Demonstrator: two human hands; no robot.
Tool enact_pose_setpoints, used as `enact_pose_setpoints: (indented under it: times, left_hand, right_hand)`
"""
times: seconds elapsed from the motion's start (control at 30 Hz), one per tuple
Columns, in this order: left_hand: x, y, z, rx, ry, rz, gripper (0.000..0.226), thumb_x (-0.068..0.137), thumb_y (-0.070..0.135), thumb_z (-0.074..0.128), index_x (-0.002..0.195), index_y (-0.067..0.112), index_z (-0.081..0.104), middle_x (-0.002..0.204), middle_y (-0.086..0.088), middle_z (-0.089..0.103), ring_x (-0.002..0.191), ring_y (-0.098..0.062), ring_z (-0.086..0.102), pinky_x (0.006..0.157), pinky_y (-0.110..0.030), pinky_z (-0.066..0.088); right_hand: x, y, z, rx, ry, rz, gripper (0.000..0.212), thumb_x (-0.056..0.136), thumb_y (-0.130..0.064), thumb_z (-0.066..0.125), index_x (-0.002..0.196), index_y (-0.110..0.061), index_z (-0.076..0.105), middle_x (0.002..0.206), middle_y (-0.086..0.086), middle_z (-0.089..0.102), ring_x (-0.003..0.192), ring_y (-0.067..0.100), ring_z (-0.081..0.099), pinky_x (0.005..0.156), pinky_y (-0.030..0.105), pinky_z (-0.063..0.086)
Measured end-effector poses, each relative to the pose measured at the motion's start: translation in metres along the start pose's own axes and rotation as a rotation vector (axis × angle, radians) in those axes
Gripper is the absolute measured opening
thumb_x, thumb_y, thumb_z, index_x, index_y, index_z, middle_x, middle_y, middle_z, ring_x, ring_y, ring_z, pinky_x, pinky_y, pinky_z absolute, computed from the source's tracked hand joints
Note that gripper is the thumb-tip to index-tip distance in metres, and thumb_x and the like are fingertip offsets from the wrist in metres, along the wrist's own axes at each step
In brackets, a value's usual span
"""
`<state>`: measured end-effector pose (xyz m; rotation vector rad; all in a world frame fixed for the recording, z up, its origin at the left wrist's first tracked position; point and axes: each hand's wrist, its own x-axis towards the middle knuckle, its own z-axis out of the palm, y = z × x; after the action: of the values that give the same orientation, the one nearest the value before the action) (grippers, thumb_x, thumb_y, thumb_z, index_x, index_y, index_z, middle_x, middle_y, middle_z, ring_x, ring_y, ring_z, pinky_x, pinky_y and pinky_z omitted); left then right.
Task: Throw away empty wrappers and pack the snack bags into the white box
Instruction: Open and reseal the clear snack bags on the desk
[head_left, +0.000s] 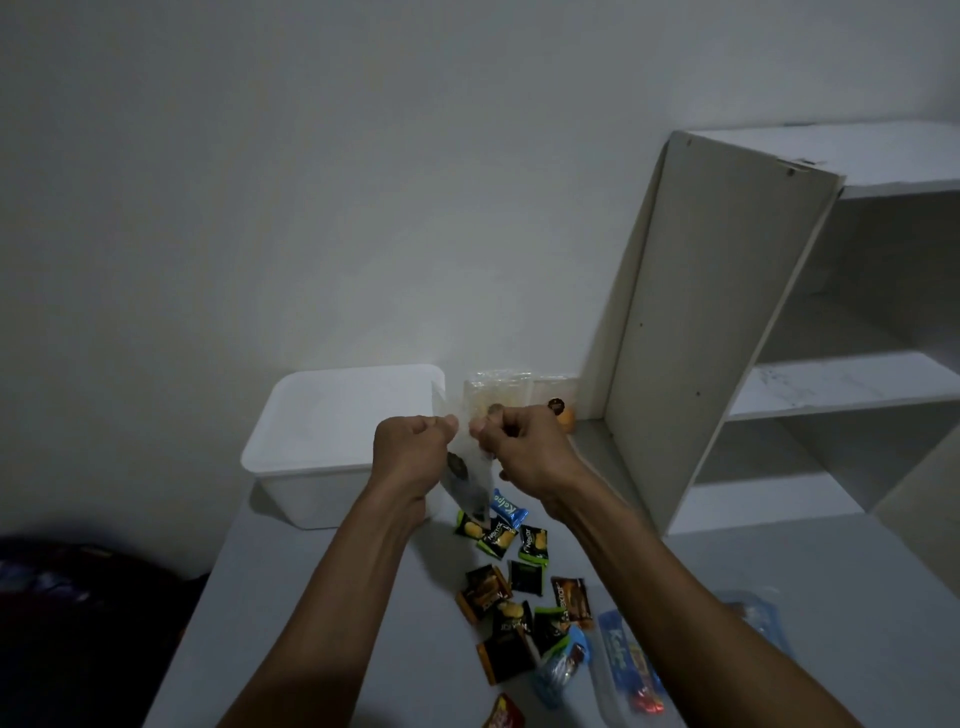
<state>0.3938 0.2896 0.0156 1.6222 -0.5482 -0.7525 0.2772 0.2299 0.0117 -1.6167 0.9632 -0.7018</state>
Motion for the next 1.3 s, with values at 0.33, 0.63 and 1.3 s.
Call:
enact_pose_setpoints:
  times: [0.33,0.63,1.3]
  left_hand:
    - [0.011,-0.019,-0.018,0.135,0.000,0.245,0.022,0.094,0.039,0.059,0.114,0.033,0.062,0.126,0.007,0.055,0.104,-0.016,0.056,0.075,-0.023,0.043]
    - [0.000,-0.039,-0.010,-0.174,-0.072,0.101,0.003,0.086,0.023,0.072,0.084,0.022,0.072,0.085,0.011,0.070,0.083,-0.004,0.061,0.080,-0.027,0.046]
    - [0.126,-0.086,0.150,-0.037,-0.011,0.031,0.005,0.085,0.025,0.073,0.089,0.026,0.075,0.087,0.005,0.074,0.090,-0.018,0.069,0.083,-0.047,0.059]
  right_hand:
    - [-0.005,-0.017,-0.033,-0.391,-0.158,-0.217,0.031,0.096,-0.027,0.059,0.066,-0.025,0.054,0.062,-0.011,0.053,0.059,0.005,0.048,0.063,0.027,0.043]
    - [-0.025,0.015,-0.062,-0.247,-0.125,-0.161,0.020,0.090,-0.036,0.065,0.097,-0.017,0.068,0.094,-0.002,0.067,0.086,0.010,0.061,0.070,0.026,0.052]
    - [0.129,0.147,-0.126,0.012,0.361,0.025,0.010,0.092,-0.021,0.067,0.084,-0.016,0.072,0.078,0.000,0.071,0.071,0.006,0.064,0.065,0.022,0.055]
